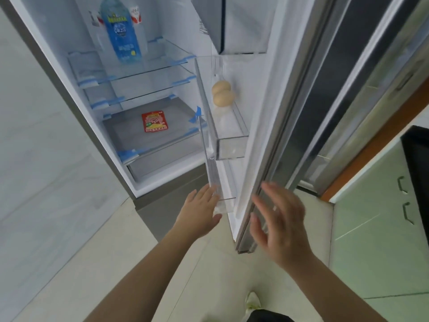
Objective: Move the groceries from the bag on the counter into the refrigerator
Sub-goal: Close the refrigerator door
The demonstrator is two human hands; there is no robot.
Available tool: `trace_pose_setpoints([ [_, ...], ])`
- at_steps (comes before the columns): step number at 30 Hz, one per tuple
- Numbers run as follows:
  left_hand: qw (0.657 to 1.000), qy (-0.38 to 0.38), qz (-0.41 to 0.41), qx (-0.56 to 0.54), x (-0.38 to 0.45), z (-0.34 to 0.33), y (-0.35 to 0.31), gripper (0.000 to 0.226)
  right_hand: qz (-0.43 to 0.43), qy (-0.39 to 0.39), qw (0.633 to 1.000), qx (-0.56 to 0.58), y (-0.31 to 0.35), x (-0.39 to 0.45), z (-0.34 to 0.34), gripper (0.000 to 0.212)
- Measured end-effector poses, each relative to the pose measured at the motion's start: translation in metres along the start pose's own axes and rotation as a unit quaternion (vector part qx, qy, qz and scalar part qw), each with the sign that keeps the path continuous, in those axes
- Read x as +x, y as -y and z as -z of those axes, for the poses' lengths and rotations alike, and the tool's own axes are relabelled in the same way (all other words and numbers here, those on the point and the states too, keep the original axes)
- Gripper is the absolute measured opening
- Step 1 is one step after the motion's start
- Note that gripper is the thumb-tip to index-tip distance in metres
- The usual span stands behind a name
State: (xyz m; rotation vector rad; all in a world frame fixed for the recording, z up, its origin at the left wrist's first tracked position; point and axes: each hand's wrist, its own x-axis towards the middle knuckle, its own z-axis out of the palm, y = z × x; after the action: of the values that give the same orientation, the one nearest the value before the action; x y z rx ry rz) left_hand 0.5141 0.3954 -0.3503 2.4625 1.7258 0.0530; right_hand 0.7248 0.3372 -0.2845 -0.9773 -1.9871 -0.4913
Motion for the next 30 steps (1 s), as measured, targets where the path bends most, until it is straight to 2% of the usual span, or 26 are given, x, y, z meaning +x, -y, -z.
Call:
trace_pose_setpoints([
  [3, 1.0, 0.01, 0.019, -0.019, -0.012, 0.011, 0.01, 0.059, -0.002, -0.087, 0.996, -0.015, -0.012, 0.013, -0.003, 0.069],
  [5, 0.999, 0.013, 0.034, -0.038, -0.02, 0.021, 0.018, 0.058, -0.003, -0.102, 0.995, -0.003, -0.021, 0.024, -0.009, 0.071],
  [8, 0.994, -0.016, 0.069, -0.088, -0.037, 0.037, 0.022, 0.057, -0.013, -0.087, 0.995, 0.04, -0.024, 0.038, -0.021, 0.066],
  [11, 0.98, -0.123, 0.105, -0.115, -0.05, 0.056, 0.02, 0.051, -0.006, -0.065, 0.994, 0.092, -0.017, 0.054, -0.036, 0.067],
  [15, 0.941, -0.276, 0.118, -0.159, -0.07, 0.087, 0.007, 0.043, 0.027, -0.05, 0.983, 0.174, -0.005, 0.075, -0.055, 0.07],
  [19, 0.901, -0.366, 0.107, -0.207, -0.086, 0.114, -0.02, 0.05, 0.076, -0.032, 0.969, 0.234, 0.004, 0.092, -0.075, 0.08],
  [21, 0.885, -0.393, 0.109, -0.223, -0.087, 0.121, -0.029, 0.054, 0.096, -0.026, 0.96, 0.263, 0.008, 0.099, -0.082, 0.08],
  [24, 0.873, -0.414, 0.13, -0.222, -0.083, 0.121, -0.035, 0.057, 0.126, -0.021, 0.946, 0.297, 0.01, 0.107, -0.094, 0.063],
  [30, 0.859, -0.424, 0.213, -0.191, -0.071, 0.112, -0.027, 0.081, 0.189, 0.054, 0.923, 0.33, 0.008, 0.13, -0.119, 0.067],
])
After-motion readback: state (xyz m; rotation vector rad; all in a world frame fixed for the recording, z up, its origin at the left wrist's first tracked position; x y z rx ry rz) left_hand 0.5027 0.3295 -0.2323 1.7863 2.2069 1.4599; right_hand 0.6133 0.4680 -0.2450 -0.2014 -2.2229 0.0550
